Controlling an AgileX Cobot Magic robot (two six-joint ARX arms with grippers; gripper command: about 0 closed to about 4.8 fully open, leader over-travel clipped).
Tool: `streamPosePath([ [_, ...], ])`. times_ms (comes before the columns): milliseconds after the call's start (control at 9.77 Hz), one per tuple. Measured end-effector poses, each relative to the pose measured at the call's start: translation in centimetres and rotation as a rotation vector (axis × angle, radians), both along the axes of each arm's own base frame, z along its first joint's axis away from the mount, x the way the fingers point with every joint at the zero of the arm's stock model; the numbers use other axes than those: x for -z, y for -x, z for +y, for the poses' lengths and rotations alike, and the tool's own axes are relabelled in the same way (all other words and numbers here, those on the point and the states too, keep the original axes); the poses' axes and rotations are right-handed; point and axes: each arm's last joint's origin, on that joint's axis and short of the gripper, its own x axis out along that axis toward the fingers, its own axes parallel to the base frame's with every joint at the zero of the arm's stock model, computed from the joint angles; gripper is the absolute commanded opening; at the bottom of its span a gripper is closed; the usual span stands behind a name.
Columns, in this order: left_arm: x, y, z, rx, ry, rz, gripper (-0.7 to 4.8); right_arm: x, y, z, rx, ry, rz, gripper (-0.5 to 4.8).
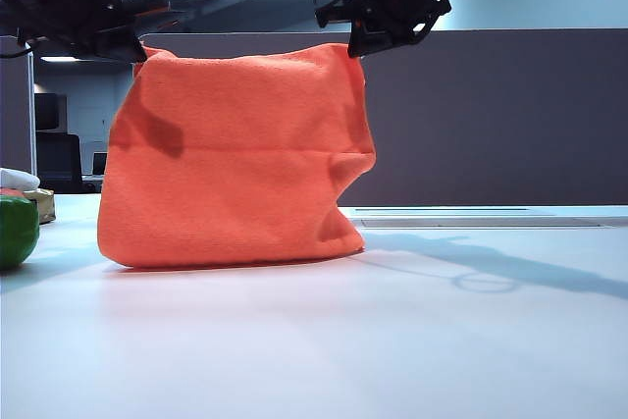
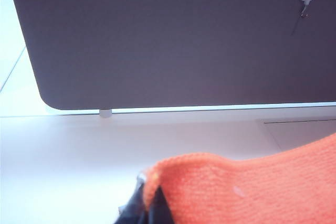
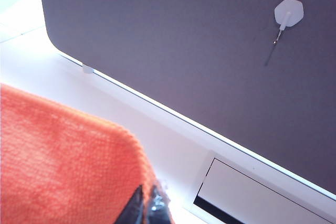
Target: Pick up the cloth from the table and use it to cover the mirror.
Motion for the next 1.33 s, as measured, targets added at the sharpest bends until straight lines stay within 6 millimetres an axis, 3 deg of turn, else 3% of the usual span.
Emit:
streamPosePath([
  [512, 0.3, -0.3, 0.0, -0.025, -0.006, 0.009, -0.06, 0.9, -2.0, 0.9, 0.019, -0.008, -0.026, -0.01],
  [716, 0.8, -0.5, 0.0, -0.025, -0.01, 0.032, -0.06, 0.5, -2.1, 0.9, 0.039, 0.001, -0.049, -0.01],
  [1330, 2.1, -1.2, -0.1, -0.024, -0.016, 0.068, -0.06, 2.3, -3.5, 0.3, 0.078, 0.021, -0.035, -0.01],
])
